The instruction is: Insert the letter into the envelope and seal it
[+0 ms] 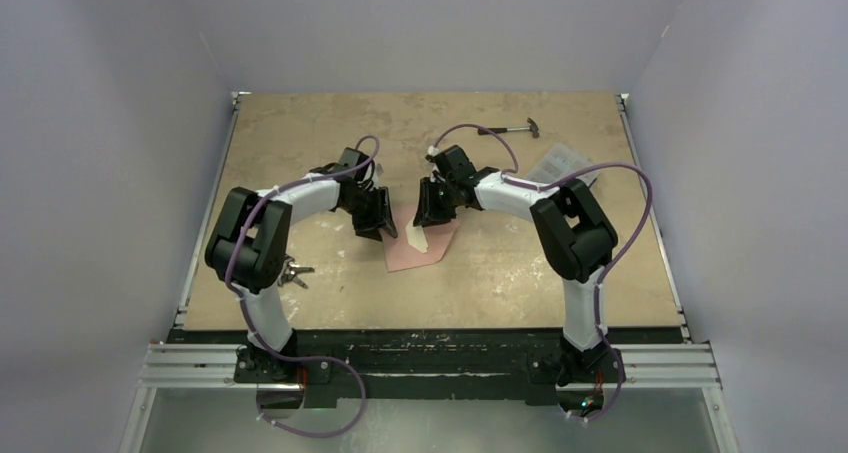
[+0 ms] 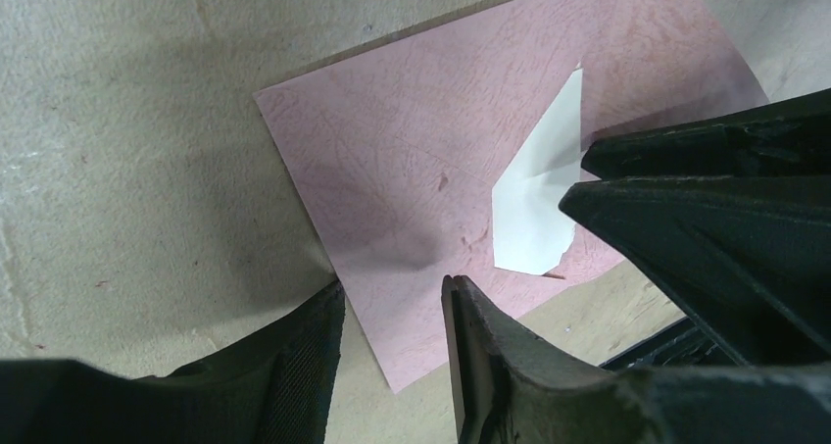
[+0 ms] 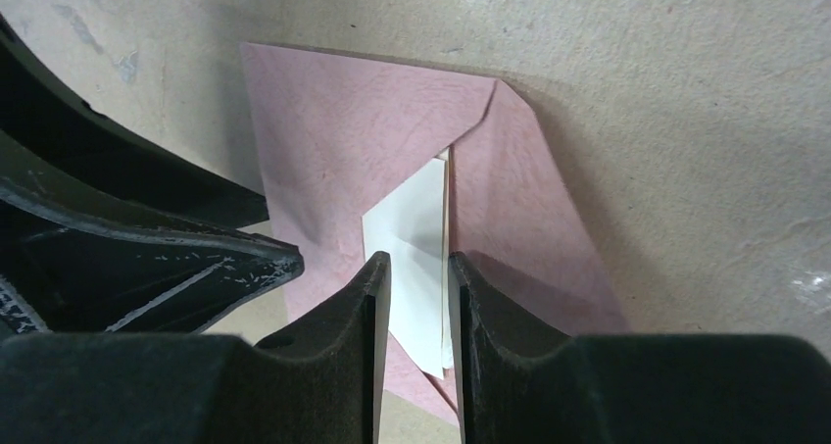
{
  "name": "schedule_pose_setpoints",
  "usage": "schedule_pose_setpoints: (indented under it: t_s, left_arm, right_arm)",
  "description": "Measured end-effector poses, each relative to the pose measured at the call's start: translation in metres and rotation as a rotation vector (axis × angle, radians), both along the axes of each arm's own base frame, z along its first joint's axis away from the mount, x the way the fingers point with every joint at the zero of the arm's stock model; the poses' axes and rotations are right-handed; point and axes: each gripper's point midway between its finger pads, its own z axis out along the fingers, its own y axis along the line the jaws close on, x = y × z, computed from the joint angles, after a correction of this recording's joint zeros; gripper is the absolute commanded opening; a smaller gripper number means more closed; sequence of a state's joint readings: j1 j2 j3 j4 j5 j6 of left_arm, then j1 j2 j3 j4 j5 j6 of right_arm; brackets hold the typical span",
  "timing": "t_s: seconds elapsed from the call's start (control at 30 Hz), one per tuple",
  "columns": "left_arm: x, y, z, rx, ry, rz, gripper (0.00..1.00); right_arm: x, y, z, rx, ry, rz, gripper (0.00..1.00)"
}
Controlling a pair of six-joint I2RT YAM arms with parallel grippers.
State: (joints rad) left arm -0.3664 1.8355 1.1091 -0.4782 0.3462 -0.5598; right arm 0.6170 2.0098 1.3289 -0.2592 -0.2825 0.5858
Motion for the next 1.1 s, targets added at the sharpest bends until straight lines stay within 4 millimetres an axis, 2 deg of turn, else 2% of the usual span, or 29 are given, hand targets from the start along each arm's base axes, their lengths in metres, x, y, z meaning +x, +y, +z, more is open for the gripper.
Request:
schedule_pose_setpoints:
  t_s: [0.47, 0.53, 0.6, 0.7, 0.8, 0.9, 0.97, 1.1]
  left_arm:
    - [0.003, -0.004, 0.0, -0.014, 0.005, -0.007, 0.42]
    - [0.003, -0.004, 0.0, -0.015, 0.006, -0.003, 0.45]
    - [0.003, -0.003, 0.0, -0.015, 0.007, 0.001, 0.49]
    - [0.004, -0.004, 0.002, -0.015, 0.003, 0.01, 0.59]
    - [0.008, 0.001, 0.005, 0.022, -0.026, 0.031, 0.62]
    - [0.01, 0.015, 0.006, 0.086, -0.058, 0.062, 0.59]
    - [0.007, 0.021, 0.005, 0.106, -0.063, 0.071, 0.53]
    - [0.0, 0.022, 0.002, 0.098, -0.053, 0.067, 0.48]
  right_arm:
    - [0.0, 0.01, -0.005, 0.05, 0.02, 0.016, 0.31]
    - [0.0, 0.01, -0.004, 0.051, 0.02, 0.016, 0.32]
    - [0.0, 0.01, -0.004, 0.05, 0.022, 0.014, 0.35]
    - [-0.002, 0.006, -0.002, 0.035, 0.024, 0.007, 0.46]
    - [-0.002, 0.0, 0.002, 0.004, 0.012, -0.008, 0.51]
    - [0.0, -0.004, 0.017, -0.002, -0.016, -0.022, 0.5]
    - [0.001, -0.005, 0.028, 0.007, -0.041, -0.028, 0.45]
    - [-0.005, -0.009, 0.034, 0.02, -0.05, -0.032, 0.42]
